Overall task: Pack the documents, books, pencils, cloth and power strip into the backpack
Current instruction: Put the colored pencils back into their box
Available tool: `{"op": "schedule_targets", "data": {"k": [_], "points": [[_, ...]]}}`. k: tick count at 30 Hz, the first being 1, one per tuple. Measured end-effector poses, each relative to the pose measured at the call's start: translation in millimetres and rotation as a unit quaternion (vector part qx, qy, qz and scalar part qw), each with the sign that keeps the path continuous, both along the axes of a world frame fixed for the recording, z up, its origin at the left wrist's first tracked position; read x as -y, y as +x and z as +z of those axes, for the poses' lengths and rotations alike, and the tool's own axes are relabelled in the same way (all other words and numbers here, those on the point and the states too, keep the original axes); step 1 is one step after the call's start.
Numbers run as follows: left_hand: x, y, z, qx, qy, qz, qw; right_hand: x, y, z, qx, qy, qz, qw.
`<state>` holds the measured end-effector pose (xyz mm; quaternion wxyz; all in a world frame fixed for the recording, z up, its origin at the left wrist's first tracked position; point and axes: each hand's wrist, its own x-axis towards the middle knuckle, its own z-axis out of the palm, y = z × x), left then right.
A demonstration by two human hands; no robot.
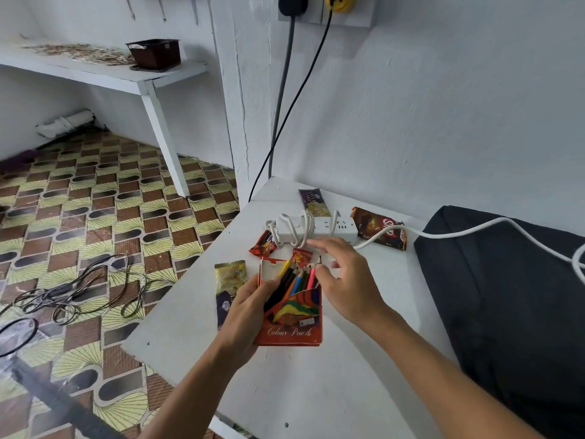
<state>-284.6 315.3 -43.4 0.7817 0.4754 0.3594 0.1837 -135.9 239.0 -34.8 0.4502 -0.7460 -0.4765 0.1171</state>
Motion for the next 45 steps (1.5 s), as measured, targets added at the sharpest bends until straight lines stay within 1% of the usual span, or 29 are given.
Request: {"op": "schedule_targets", "data": {"k": [2,3,5,6,7,8,12,15,19,22,26,29,35,37,38,40,41,42,44,45], "points": [[0,1,-2,0.001,0.004,-0.008,1.0,0,3,3,-0.092,-0.025,-0.032,0.995],[0,1,-2,0.004,0.004,-0.011,1.0,1,5,5,-0.152,-0.051,-0.035,0.986],[-1,3,-2,0.007,0.003,-0.013,1.0,6,8,9,-0.289,-0.11,-0.009,0.951],[-2,5,-2,0.004,0.005,-0.011,1.0,8,9,11,-0.338,-0.134,0.01,0.931],[-3,6,-1,0.003,0.004,-0.01,1.0,11,10,12,-0.368,-0.148,0.027,0.917],[-4,8,0,0.002,-0.001,-0.008,1.0,12,11,11,-0.38,-0.154,0.036,0.911],[-6,15,4,0.003,-0.031,-0.013,0.999,13,15,6,-0.343,-0.143,0.011,0.928],[-5,22,6,0.011,-0.04,-0.032,0.999,17,20,7,-0.364,-0.119,-0.007,0.924],[3,34,14,0.036,-0.006,-0.093,0.995,32,28,12,-0.365,-0.099,-0.041,0.925],[16,46,22,0.044,0.014,-0.11,0.993,50,34,17,-0.37,-0.089,-0.06,0.923],[53,66,35,0.074,0.017,-0.117,0.99,95,42,32,-0.409,-0.053,-0.058,0.909],[90,83,42,0.099,0.046,-0.145,0.983,139,46,41,-0.409,-0.028,-0.061,0.91],[174,122,52,0.078,0.082,-0.22,0.969,242,60,53,-0.397,0.051,-0.132,0.907],[204,133,54,0.078,0.129,-0.284,0.947,282,65,55,-0.395,0.078,-0.165,0.9],[219,138,53,0.08,0.159,-0.321,0.93,302,67,57,-0.394,0.092,-0.181,0.897],[236,144,48,0.079,0.226,-0.398,0.886,335,71,60,-0.392,0.116,-0.205,0.89],[245,147,45,0.072,0.264,-0.441,0.855,352,74,61,-0.392,0.128,-0.218,0.885],[254,150,42,0.058,0.305,-0.485,0.818,369,76,63,-0.391,0.137,-0.231,0.88],[271,155,34,0.01,0.399,-0.552,0.732,395,79,64,-0.391,0.153,-0.252,0.872],[278,157,29,-0.011,0.453,-0.565,0.69,404,81,65,-0.389,0.159,-0.26,0.869]]}}
